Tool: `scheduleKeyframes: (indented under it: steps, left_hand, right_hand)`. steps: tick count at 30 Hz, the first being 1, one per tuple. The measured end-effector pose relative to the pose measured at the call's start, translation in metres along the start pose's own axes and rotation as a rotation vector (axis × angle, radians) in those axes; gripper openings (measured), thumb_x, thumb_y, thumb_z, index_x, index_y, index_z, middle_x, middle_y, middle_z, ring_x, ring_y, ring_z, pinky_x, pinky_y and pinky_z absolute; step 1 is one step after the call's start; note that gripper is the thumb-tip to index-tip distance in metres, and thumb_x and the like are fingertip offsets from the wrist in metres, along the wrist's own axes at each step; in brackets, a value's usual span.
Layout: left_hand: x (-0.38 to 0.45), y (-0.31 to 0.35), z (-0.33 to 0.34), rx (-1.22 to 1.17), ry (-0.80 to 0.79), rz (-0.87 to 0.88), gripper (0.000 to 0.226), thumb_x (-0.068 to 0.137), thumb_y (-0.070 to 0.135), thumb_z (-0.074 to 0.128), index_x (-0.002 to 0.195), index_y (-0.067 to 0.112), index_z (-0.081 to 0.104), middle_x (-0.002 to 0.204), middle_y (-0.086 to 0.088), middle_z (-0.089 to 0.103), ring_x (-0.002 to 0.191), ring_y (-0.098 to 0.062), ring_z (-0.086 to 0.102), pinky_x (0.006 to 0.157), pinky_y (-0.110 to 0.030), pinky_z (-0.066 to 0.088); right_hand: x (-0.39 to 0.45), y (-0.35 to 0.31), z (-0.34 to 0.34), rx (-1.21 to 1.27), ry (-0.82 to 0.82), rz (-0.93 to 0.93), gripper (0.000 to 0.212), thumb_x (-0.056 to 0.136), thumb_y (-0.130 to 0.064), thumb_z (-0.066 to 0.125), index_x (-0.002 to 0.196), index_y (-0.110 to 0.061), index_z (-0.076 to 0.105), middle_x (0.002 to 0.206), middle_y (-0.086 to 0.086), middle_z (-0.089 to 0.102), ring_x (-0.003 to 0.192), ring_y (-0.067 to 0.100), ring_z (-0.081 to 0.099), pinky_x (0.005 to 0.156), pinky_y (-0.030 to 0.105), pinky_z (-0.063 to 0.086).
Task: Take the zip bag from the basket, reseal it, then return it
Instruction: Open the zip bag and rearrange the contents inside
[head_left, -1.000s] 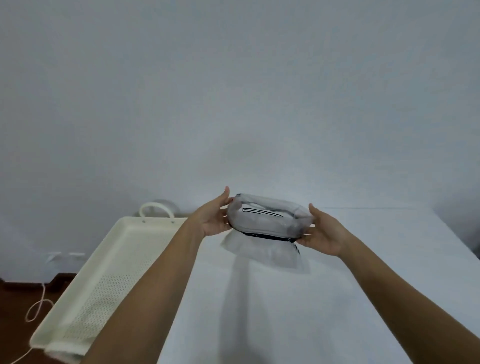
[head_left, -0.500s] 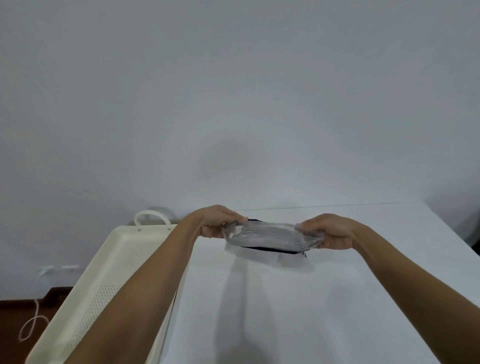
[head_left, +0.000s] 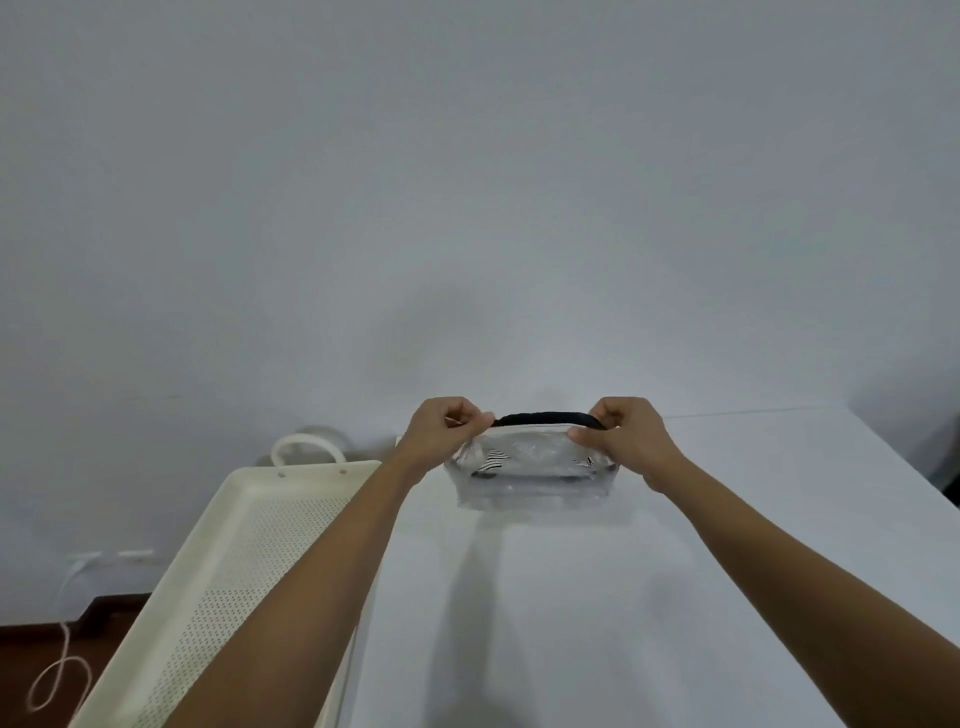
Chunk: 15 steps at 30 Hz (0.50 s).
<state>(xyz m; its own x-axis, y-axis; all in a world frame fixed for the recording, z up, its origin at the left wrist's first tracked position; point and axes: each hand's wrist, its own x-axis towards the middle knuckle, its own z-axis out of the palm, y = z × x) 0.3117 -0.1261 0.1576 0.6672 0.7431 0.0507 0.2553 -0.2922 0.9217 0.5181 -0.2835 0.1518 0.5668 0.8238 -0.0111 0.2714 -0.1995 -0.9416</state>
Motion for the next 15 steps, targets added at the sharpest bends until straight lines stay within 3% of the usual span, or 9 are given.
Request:
scheduleKeyframes:
  steps: [3, 5, 6, 7, 11, 15]
  left_hand:
    - [0.002, 0.018, 0.004, 0.127, -0.249, 0.061, 0.022, 0.082, 0.037, 0.075, 0.098, 0.023, 0.073, 0.098, 0.002, 0.074, 0.084, -0.008, 0.066, 0.077, -0.021, 0.05]
    - [0.003, 0.028, 0.014, 0.222, -0.342, 0.124, 0.01, 0.082, 0.039, 0.074, 0.09, 0.034, 0.073, 0.08, 0.006, 0.07, 0.071, -0.008, 0.062, 0.068, -0.021, 0.047]
    - [0.003, 0.032, 0.018, 0.218, -0.344, 0.148, 0.004, 0.083, 0.037, 0.073, 0.08, 0.034, 0.072, 0.068, 0.008, 0.064, 0.062, -0.008, 0.056, 0.062, -0.022, 0.043]
    - [0.006, 0.032, 0.021, 0.188, -0.32, 0.161, 0.013, 0.084, 0.035, 0.072, 0.072, 0.03, 0.071, 0.063, 0.007, 0.061, 0.059, -0.008, 0.052, 0.061, -0.022, 0.039]
    - [0.015, 0.03, 0.017, 0.098, -0.2, 0.179, 0.019, 0.085, 0.029, 0.073, 0.068, 0.019, 0.072, 0.056, 0.009, 0.063, 0.055, -0.008, 0.054, 0.06, -0.019, 0.042]
    - [0.024, 0.032, 0.015, 0.077, -0.109, 0.178, 0.018, 0.085, 0.022, 0.074, 0.068, 0.023, 0.072, 0.052, 0.01, 0.062, 0.048, -0.004, 0.054, 0.049, -0.016, 0.041]
  right_hand:
    - [0.0, -0.016, 0.008, 0.054, -0.105, -0.062, 0.028, 0.069, -0.014, 0.085, 0.061, -0.011, 0.058, 0.058, 0.005, 0.051, 0.047, 0.015, 0.046, 0.051, 0.027, 0.038]
    - [0.0, -0.026, 0.014, 0.068, -0.135, -0.105, 0.025, 0.069, -0.015, 0.085, 0.062, -0.013, 0.061, 0.059, 0.003, 0.052, 0.047, 0.012, 0.049, 0.049, 0.024, 0.039]
    - [0.001, -0.03, 0.015, 0.078, -0.13, -0.117, 0.024, 0.07, -0.016, 0.085, 0.064, -0.012, 0.062, 0.06, 0.004, 0.053, 0.049, 0.012, 0.05, 0.05, 0.023, 0.039]
    - [0.001, -0.033, 0.015, 0.095, -0.12, -0.119, 0.024, 0.071, -0.02, 0.084, 0.065, -0.011, 0.063, 0.06, 0.005, 0.054, 0.051, 0.013, 0.05, 0.051, 0.024, 0.039]
    - [0.002, -0.027, -0.002, 0.347, -0.247, 0.074, 0.043, 0.074, -0.053, 0.071, 0.064, -0.012, 0.064, 0.064, 0.006, 0.057, 0.058, 0.017, 0.055, 0.059, 0.028, 0.05]
    - [-0.001, -0.003, -0.011, 0.452, -0.426, 0.237, 0.042, 0.069, -0.052, 0.075, 0.077, -0.011, 0.073, 0.079, 0.009, 0.066, 0.074, 0.016, 0.068, 0.077, 0.028, 0.058]
